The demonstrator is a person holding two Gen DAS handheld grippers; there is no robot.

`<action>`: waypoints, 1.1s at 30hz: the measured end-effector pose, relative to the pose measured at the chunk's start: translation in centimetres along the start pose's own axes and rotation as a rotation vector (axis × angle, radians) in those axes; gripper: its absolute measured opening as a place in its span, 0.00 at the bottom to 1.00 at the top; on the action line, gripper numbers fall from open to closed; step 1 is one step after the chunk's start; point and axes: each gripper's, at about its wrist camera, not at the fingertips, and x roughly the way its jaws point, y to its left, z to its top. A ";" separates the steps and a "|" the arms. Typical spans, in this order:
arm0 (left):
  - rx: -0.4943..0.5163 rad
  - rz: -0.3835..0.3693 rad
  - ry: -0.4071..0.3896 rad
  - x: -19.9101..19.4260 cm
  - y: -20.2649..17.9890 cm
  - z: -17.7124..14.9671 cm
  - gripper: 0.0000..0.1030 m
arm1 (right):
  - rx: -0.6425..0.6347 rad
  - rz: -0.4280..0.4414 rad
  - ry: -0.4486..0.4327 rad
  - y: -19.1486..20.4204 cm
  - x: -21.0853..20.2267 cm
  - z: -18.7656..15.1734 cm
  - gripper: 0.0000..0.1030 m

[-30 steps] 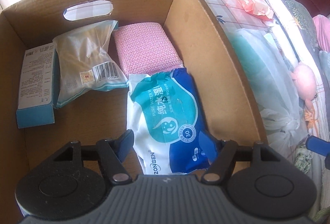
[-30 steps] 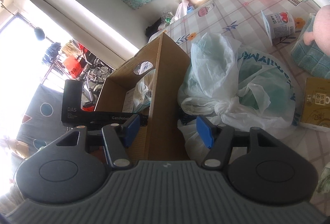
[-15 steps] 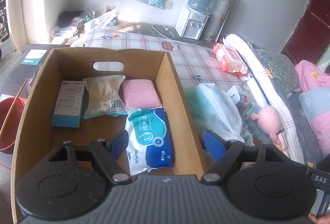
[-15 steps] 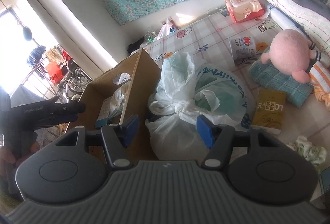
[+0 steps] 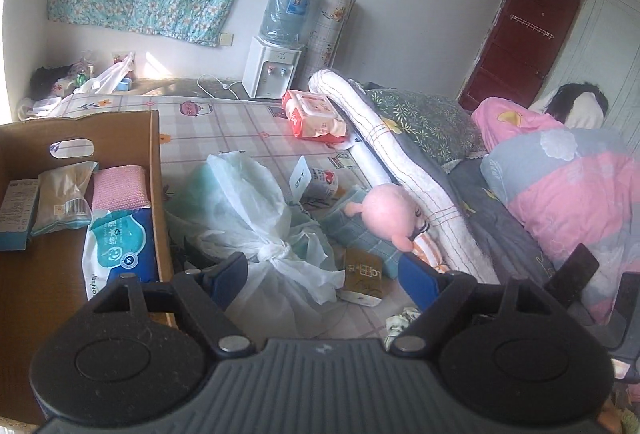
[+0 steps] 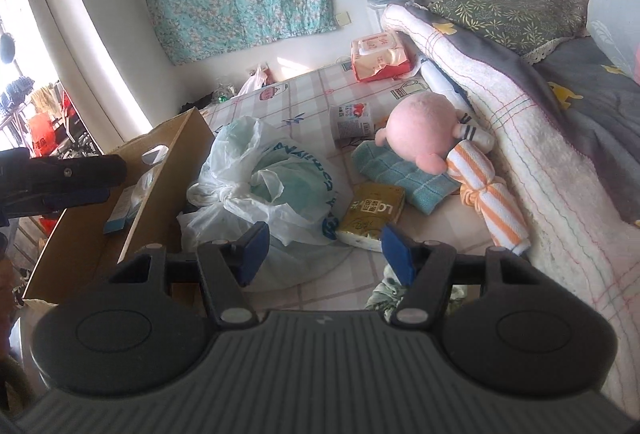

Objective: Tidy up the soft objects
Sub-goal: 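Open the left gripper and withdraw it from the box, then reach the right gripper to the pink plush doll's head and grasp it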

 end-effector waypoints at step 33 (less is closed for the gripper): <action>-0.471 -0.065 0.577 33.4 -0.5 10.6 0.45 | -0.588 -0.299 0.064 -3.7 19.8 7.9 0.76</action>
